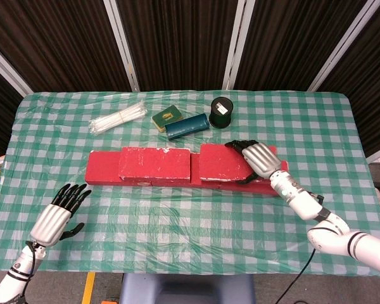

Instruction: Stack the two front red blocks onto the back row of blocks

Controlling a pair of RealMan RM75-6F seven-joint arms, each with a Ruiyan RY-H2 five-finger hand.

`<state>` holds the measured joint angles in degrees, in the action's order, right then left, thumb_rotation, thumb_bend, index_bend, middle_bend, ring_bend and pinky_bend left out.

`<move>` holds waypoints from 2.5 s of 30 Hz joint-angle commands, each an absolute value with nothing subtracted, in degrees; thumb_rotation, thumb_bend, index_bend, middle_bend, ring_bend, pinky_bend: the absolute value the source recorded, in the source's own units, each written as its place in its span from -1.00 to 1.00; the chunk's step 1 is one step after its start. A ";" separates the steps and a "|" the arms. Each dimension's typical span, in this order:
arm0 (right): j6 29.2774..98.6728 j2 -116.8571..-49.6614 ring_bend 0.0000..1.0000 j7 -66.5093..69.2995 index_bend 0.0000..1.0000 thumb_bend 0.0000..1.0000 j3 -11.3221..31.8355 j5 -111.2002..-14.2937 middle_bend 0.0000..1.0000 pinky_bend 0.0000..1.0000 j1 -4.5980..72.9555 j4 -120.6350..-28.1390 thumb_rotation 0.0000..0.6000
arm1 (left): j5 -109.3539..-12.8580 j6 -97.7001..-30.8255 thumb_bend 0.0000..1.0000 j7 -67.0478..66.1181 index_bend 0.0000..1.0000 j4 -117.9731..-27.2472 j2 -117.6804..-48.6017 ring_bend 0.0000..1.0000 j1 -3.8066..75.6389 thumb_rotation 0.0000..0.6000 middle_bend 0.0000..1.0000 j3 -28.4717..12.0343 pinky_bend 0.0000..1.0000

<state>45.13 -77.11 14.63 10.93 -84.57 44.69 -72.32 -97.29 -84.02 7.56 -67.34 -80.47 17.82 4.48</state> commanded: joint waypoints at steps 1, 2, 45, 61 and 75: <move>43.51 -79.17 -0.03 19.46 -0.12 -0.77 10.29 -84.51 -0.04 0.33 46.35 -69.12 1.00 | -96.97 -83.49 -0.44 7.43 -1.00 -67.22 -80.64 -1.00 17.90 1.00 -1.00 4.28 -0.93; 43.36 -79.43 -0.03 20.42 -0.12 -0.77 10.13 -84.63 -0.04 0.33 46.56 -68.71 1.00 | -96.89 -83.33 -0.44 7.41 -1.00 -67.16 -80.68 -1.00 17.93 1.00 -1.00 4.22 -0.93; 43.16 -84.78 -0.15 25.19 -0.30 -0.77 6.46 -84.26 -0.04 0.31 50.45 -61.80 1.00 | -97.23 -82.09 -0.42 8.06 -1.00 -66.12 -81.01 -1.00 18.25 1.00 -1.00 3.86 -0.98; 42.59 -84.61 -0.18 25.54 -0.36 -0.77 6.43 -83.43 -0.04 0.31 50.89 -62.46 1.00 | -97.15 -82.15 -0.42 8.18 -1.00 -66.51 -80.66 -1.00 18.15 1.00 -1.00 3.74 -0.98; 39.23 -83.94 -0.75 22.46 -0.99 -0.77 6.62 -80.52 -0.60 -0.06 51.34 -63.52 1.00 | -97.23 -81.88 -0.42 8.64 -1.00 -66.37 -80.58 -1.00 18.30 1.00 -1.00 3.78 -0.98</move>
<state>40.27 -84.31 23.26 6.51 -81.36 51.14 -63.01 -97.24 -81.89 8.64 -66.38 -80.58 18.30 3.79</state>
